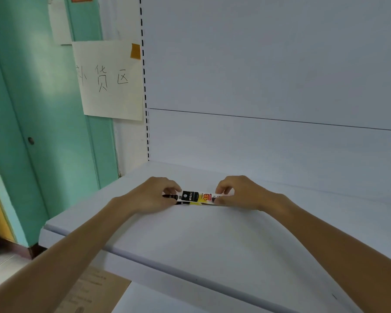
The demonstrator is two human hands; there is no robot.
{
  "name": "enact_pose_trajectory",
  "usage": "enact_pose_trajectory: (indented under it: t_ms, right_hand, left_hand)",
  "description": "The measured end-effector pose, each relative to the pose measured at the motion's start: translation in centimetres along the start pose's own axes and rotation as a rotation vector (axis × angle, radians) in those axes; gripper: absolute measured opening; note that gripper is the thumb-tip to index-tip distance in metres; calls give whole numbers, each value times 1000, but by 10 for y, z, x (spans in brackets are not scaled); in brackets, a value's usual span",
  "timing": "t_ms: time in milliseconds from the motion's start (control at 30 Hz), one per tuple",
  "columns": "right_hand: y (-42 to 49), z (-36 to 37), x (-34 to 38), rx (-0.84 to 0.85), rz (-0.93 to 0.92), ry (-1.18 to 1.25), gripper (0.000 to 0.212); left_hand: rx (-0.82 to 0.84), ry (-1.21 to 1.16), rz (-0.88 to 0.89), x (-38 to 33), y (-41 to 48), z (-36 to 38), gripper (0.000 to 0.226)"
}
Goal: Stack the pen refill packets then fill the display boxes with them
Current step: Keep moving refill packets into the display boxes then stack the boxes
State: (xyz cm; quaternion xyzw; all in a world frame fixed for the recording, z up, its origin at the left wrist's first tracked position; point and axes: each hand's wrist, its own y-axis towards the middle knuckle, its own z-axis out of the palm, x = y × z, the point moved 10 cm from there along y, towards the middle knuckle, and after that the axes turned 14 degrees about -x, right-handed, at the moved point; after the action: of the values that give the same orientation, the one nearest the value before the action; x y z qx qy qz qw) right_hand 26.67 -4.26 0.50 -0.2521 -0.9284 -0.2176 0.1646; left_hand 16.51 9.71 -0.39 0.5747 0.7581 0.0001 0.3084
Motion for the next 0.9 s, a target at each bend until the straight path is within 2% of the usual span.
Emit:
enact_pose_trajectory:
  t_ms: [133,233,300,400,533,667,767,833,900]
  right_hand:
    - [-7,-2,-7,14,42,35,38]
    - [-6,-5,-6,19,36,45,32]
    - [-7,-5,-4,31,35,52,30]
    - [-9,-1,0,51,45,57,38]
    - [-10,8,5,86,42,-7,53]
    - [-12,9,10,137,46,-27,38]
    - [-14,9,16,166,9,-45,21]
    - [-14,6,24,125,-39,-62,18]
    - [-13,5,29,74,-60,-67,18]
  left_hand:
    - [-83,-22,37,0,4,-8,16]
    - [-166,-40,1,1,4,-14,20]
    - [-190,-89,-73,6,4,-13,15]
    - [-162,-108,-135,9,5,-9,10]
    - [-77,-95,-77,-5,4,2,14]
    - [-112,-110,-78,-5,2,-2,23]
    - [-42,-184,-89,-6,-3,1,30]
    - [-4,-57,25,-21,-7,4,30]
    - [-26,237,212,-44,-8,8,28]
